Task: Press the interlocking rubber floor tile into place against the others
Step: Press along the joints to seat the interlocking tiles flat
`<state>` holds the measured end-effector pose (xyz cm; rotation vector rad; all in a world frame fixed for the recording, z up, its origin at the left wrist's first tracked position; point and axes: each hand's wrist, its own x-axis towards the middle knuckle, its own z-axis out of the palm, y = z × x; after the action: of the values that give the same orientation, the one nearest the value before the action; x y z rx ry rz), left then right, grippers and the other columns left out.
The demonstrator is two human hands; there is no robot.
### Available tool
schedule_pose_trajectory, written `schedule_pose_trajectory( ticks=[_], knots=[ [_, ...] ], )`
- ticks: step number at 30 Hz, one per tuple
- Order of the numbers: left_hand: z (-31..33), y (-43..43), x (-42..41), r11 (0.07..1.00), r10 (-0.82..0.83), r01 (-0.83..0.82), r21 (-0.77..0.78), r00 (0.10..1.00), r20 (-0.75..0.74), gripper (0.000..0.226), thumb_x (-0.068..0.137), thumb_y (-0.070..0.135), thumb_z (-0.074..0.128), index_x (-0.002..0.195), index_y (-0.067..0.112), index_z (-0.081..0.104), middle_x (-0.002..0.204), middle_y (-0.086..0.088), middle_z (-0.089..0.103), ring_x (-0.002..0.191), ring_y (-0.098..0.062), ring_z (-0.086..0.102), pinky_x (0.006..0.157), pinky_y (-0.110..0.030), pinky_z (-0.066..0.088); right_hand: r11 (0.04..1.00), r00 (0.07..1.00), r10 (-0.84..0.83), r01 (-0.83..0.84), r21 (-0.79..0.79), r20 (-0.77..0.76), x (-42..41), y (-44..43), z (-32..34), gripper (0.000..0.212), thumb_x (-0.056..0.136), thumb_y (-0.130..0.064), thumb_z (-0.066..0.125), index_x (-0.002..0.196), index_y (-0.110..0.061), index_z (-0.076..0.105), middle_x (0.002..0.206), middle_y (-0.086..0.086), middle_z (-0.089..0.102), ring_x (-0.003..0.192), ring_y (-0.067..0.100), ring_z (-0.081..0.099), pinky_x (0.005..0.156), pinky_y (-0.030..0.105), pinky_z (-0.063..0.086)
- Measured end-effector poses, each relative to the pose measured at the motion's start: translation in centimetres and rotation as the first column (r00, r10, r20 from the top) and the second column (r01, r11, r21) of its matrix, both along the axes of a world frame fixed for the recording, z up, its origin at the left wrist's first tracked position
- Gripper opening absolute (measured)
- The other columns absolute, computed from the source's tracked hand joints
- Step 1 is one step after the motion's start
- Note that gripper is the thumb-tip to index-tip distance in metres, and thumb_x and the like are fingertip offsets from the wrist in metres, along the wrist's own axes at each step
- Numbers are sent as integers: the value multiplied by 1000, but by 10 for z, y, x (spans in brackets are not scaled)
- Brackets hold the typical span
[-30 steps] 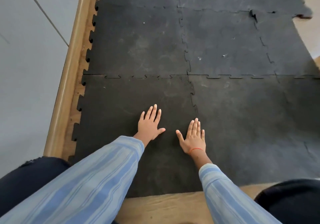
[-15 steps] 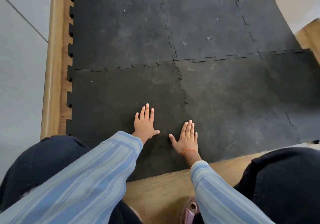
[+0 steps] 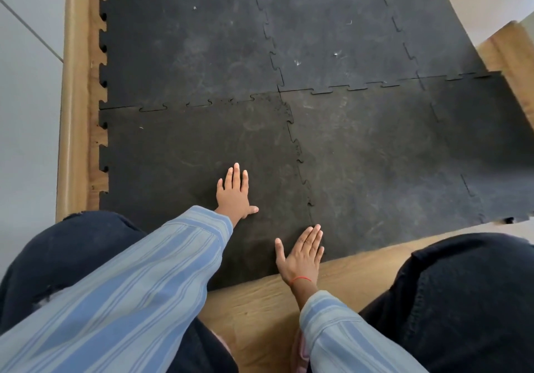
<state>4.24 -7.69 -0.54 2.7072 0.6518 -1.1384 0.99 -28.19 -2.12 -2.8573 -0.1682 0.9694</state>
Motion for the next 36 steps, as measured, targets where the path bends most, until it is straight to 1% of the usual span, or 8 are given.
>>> schedule_pose_trajectory(
  ticks=[7,12,18,21,25,28,33,36],
  knots=[
    [3,-3,-2,1000,-4,3,17,1000,6,104,90,65,46,153,10,-17,159,-16,-25,149,-32,-14,120,-46,4,1000,1000,-23,23,12,4,0,5,10,89,94,-61,24,148,-3,-15,158,14,-21,147,25,-19,121,41,-5],
    [1,-1,-6,1000,10,-10,-1,998,60,103,91,65,44,153,12,-19,159,-14,-27,149,-30,-14,121,-46,5,984,992,125,-126,128,22,56,40,8,74,100,-47,22,151,-5,-9,160,10,-16,148,21,-13,121,41,-1],
    [-7,3,-12,999,50,-48,-26,992,119,105,90,67,45,152,16,-22,158,-7,-31,149,-26,-18,121,-47,4,971,970,241,-240,24,-38,97,55,-3,79,98,-52,21,149,-4,-16,158,10,-24,146,22,-21,120,44,-6],
    [-5,5,-12,996,61,-54,-70,993,102,105,90,66,46,151,17,-23,157,-7,-33,148,-26,-20,121,-47,3,974,973,222,-219,52,-61,100,66,1,77,99,-49,21,149,-3,-14,158,11,-23,147,23,-20,120,43,-6],
    [-7,7,-10,995,66,-58,-82,993,98,105,90,65,47,151,18,-24,156,-6,-35,148,-25,-22,121,-47,2,946,950,311,-310,95,5,137,81,3,69,101,-44,19,151,-6,-8,160,8,-18,148,20,-15,121,42,-3],
    [-10,7,-12,993,70,-59,-103,991,113,105,90,66,47,151,18,-24,156,-5,-35,147,-25,-24,120,-48,1,930,932,360,-356,88,-30,162,92,3,69,100,-46,17,151,-7,-8,160,6,-20,148,18,-17,121,42,-4],
    [-16,8,-16,995,58,-45,-87,985,160,105,89,67,45,152,17,-23,156,-6,-35,147,-25,-24,120,-48,0,925,924,379,-377,37,-47,162,101,0,80,96,-56,19,150,-7,-15,157,6,-27,146,19,-23,120,44,-7],
    [-14,13,-13,994,62,-47,-94,983,173,116,82,72,52,152,16,-22,157,-7,-34,148,-26,-22,120,-48,1,925,920,381,-379,40,-92,174,110,8,83,95,-59,20,150,-7,-14,157,6,-26,146,19,-22,120,44,-7]
  ],
)
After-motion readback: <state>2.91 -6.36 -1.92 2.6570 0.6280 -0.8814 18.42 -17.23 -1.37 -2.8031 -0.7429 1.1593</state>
